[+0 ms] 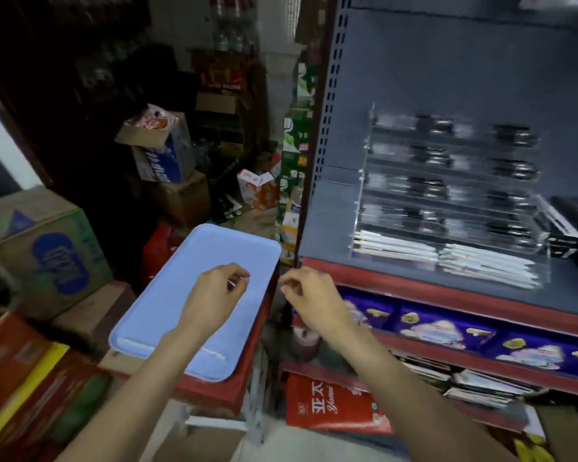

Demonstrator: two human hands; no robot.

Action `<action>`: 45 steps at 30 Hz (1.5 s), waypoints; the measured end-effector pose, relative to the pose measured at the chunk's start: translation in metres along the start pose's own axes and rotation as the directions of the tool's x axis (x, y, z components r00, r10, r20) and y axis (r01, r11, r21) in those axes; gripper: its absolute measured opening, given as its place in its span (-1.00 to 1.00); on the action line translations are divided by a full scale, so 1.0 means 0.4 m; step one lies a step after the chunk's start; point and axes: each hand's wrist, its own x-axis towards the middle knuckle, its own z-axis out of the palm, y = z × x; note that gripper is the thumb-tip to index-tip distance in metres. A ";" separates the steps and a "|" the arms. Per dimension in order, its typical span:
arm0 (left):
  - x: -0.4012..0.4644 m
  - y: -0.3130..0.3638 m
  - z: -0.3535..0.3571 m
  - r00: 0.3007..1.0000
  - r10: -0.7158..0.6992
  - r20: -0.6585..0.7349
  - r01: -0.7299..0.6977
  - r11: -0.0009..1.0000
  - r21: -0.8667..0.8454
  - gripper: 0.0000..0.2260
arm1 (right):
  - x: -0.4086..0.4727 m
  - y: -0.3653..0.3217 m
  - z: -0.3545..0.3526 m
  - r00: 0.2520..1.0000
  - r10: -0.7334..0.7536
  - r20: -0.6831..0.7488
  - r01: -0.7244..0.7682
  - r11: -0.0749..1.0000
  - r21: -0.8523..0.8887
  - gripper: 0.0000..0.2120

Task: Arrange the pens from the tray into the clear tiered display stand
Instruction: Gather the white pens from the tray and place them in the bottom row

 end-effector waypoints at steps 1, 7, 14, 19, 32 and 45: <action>-0.008 -0.063 -0.016 0.999 -0.029 0.026 0.028 1.000 0.006 -0.87 | 0.008 -0.024 0.051 0.999 0.019 0.036 -0.020 1.000 0.008 -0.79; -0.045 -0.364 -0.066 0.957 -0.124 0.261 0.084 0.983 0.160 -0.75 | 0.037 -0.116 0.314 0.957 0.129 0.261 -0.127 0.992 -0.021 -0.72; -0.055 -0.534 -0.051 0.879 -0.191 0.436 0.111 0.973 0.203 -0.85 | 0.029 -0.143 0.483 0.876 0.280 0.393 -0.166 0.939 -0.300 -0.62; -0.043 -0.555 -0.064 0.894 -0.063 0.443 -0.037 0.976 0.215 -0.71 | 0.049 -0.149 0.510 0.885 0.332 0.327 -0.187 0.896 -0.403 -0.72; 0.047 -0.359 -0.109 0.956 0.171 0.237 -0.123 0.971 -0.207 -0.66 | 0.098 -0.192 0.265 0.940 0.339 -0.045 -0.315 0.908 0.276 -0.90; 0.116 0.112 -0.046 0.862 0.446 0.241 -0.325 0.851 -0.413 -0.79 | 0.009 -0.154 -0.091 0.810 0.409 -0.420 -0.049 0.762 0.646 -0.85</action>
